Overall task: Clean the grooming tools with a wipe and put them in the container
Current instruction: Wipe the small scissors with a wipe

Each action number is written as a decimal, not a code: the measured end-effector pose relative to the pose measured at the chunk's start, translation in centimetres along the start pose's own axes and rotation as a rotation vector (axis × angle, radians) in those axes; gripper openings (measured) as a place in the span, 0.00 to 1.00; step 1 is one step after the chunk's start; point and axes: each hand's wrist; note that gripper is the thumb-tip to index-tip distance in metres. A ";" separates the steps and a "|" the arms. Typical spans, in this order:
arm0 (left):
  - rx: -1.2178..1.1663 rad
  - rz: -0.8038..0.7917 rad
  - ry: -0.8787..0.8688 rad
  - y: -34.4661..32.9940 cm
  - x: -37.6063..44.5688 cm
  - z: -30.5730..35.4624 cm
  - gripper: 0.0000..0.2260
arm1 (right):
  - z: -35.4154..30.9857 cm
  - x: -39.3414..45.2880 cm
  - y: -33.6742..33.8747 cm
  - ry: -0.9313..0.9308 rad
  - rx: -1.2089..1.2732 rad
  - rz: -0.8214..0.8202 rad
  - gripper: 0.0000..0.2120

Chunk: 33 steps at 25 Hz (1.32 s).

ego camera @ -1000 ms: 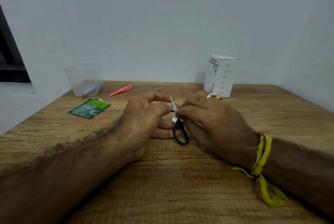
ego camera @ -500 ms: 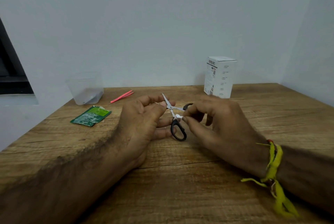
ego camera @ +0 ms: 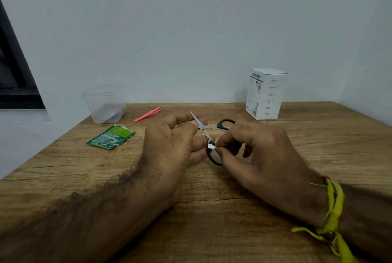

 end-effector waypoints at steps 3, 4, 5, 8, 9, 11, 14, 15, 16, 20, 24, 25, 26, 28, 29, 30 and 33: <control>-0.019 0.009 -0.009 -0.1 0.0 0.1 0.07 | -0.2 0.1 -0.3 -0.056 -0.060 -0.040 0.04; -0.027 0.000 -0.005 -0.1 0.0 0.1 0.07 | -0.1 0.2 -0.4 -0.100 -0.034 -0.044 0.04; -0.035 -0.012 0.002 -0.2 0.0 0.1 0.07 | 0.1 0.3 -0.4 -0.137 0.000 -0.046 0.04; -0.001 -0.034 0.025 -0.2 0.1 -0.1 0.07 | 0.5 0.6 -0.6 -0.196 0.064 -0.083 0.04; 0.033 -0.026 0.020 -0.2 0.1 -0.2 0.07 | 0.6 0.7 -0.6 -0.215 0.092 -0.093 0.04; 0.120 -0.009 -0.016 0.0 0.2 -0.3 0.06 | 0.8 0.7 -0.6 -0.240 0.163 -0.120 0.03; 0.249 -0.005 -0.084 0.4 0.1 -0.4 0.06 | 1.0 0.9 -0.6 -0.250 0.281 -0.168 0.04; 0.278 0.003 -0.097 0.4 0.2 -0.4 0.07 | 1.0 0.9 -0.5 -0.263 0.334 -0.178 0.04; 0.298 0.011 -0.102 0.5 0.2 -0.4 0.07 | 1.0 1.0 -0.5 -0.281 0.387 -0.183 0.04; 0.338 0.025 -0.119 0.5 0.2 -0.2 0.09 | 1.1 1.0 -0.7 -0.308 0.469 -0.188 0.04; 0.415 -0.021 -0.136 0.3 -0.1 0.2 0.09 | 1.1 0.5 0.3 -0.053 0.149 -0.287 0.03; 0.425 -0.023 -0.136 0.3 -0.1 0.3 0.09 | 1.2 0.5 0.4 -0.006 0.071 -0.295 0.03; 0.434 -0.022 -0.138 0.4 0.0 0.3 0.10 | 1.3 0.6 0.3 -0.006 0.063 -0.286 0.03; 0.468 -0.025 -0.151 0.5 0.2 0.4 0.10 | 1.4 0.8 0.0 -0.065 0.148 -0.255 0.03; 0.496 -0.029 -0.157 0.6 0.3 0.4 0.10 | 1.4 0.8 -0.1 -0.070 0.170 -0.256 0.03; 0.523 -0.032 -0.160 0.6 0.3 0.5 0.11 | 1.5 0.8 -0.2 -0.047 0.163 -0.261 0.03; 0.547 -0.036 -0.141 0.9 0.4 0.4 0.11 | 1.6 0.9 0.3 0.065 0.093 -0.314 0.02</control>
Point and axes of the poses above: each hand's wrist, its own x-axis towards the middle knuckle, its own y-axis out of the back of the hand, z = x × y, and after that the axes turned 8 degrees about -z, right-handed
